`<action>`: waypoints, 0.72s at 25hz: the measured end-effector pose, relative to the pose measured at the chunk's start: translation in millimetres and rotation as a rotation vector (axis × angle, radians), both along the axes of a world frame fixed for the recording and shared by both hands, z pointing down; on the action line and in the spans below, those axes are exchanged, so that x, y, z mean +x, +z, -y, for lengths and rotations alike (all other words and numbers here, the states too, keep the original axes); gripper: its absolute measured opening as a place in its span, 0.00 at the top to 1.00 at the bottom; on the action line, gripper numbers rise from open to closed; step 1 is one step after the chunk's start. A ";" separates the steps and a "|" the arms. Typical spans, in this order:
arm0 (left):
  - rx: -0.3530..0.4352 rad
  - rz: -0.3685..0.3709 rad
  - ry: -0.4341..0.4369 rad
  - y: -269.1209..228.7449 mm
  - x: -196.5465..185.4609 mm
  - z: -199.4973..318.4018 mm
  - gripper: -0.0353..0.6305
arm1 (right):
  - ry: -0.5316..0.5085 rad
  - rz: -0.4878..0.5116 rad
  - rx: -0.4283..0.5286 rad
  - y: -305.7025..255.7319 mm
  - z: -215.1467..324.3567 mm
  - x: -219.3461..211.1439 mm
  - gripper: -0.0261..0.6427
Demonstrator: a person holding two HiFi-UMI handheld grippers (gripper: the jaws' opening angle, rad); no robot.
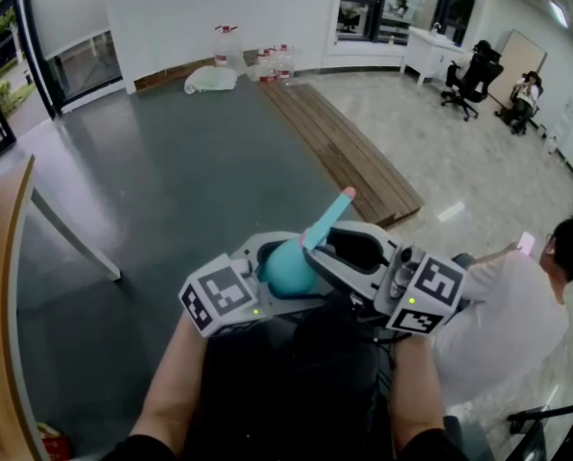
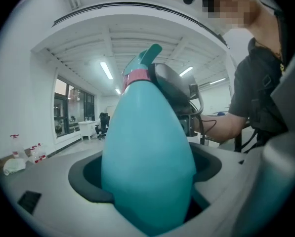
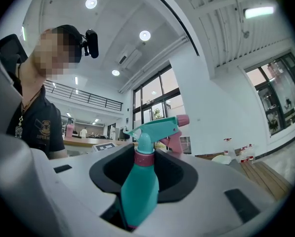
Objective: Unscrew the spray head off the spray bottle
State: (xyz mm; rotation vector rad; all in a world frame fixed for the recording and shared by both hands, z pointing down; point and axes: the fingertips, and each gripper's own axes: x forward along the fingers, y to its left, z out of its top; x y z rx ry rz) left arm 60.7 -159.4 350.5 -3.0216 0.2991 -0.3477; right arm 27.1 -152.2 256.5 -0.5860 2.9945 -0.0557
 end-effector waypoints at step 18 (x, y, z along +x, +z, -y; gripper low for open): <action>-0.091 -0.048 0.226 -0.6 2.8 -35.5 0.28 | -0.163 0.034 -0.001 1.0 -20.0 0.2 0.74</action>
